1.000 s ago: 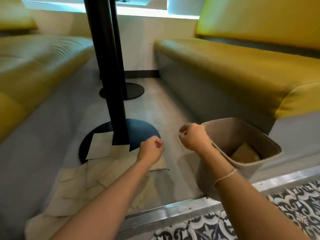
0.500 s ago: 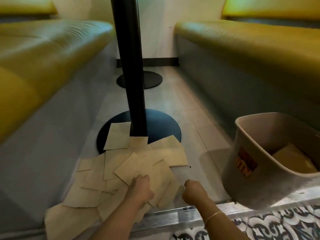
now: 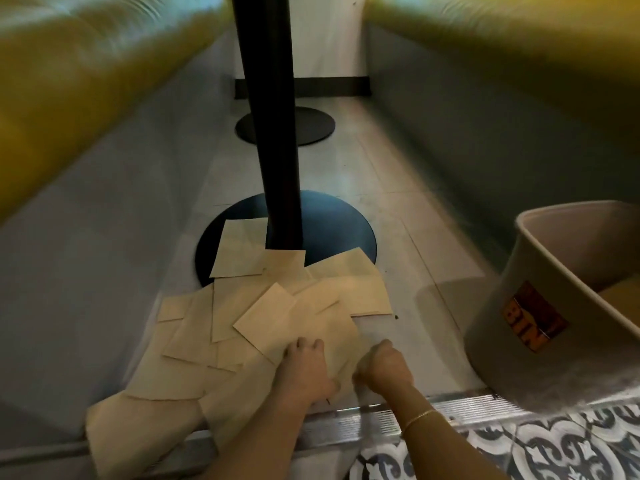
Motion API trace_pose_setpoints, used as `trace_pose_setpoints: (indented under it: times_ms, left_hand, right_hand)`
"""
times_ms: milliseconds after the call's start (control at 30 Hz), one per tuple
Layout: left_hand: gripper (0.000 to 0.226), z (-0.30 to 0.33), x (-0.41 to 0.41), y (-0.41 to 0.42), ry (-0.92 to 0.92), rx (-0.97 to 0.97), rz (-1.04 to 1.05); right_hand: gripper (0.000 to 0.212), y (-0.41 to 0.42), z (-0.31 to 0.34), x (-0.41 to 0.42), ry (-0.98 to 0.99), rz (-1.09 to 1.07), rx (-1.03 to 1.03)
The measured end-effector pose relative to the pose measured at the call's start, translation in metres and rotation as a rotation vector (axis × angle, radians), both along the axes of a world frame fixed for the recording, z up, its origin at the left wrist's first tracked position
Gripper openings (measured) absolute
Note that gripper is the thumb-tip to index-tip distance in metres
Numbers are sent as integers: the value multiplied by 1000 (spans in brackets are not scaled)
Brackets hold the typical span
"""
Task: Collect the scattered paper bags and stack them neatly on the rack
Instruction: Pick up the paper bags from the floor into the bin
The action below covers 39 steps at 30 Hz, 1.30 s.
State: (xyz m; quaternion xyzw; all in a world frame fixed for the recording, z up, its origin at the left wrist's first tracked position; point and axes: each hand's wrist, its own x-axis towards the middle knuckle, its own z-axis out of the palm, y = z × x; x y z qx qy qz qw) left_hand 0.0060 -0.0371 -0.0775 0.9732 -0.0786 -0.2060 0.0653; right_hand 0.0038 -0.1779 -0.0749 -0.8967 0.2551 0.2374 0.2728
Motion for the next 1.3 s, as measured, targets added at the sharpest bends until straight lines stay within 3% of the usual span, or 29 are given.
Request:
trace_pose_setpoints:
  times_ms: [133,300,400,467,633,867,1100,1300]
  left_hand:
    - [62,7,4,7,94,-38,-20]
    - [61,30,6,12,220,-163,14]
    - [37,48,3,8,192,-339,104]
    - [16,52,3,12,123,-393,140]
    - [25,65,6,11,-95,-483,237]
    - [24,145,19,-16,-540,-695,409]
    - [40,271,17,-93,-687,-942,355]
    - [33,338,-3,-148,-703,-1190,202]
  right_hand:
    - [46,2,-5,-5,74,56,-12]
    - [30,-6,25,-8,-41,20,-17]
    - [14,-17,50,-5,-193,-9,-19]
    - [18,-17,61,2,-252,-25,2]
    - [18,-17,100,14,-498,-122,21]
    - [25,-54,221,3,-894,-162,-37]
    - [31,-122,353,-37,-1227,-348,-282]
    - [34,-177,400,-58,-1172,-478,-447]
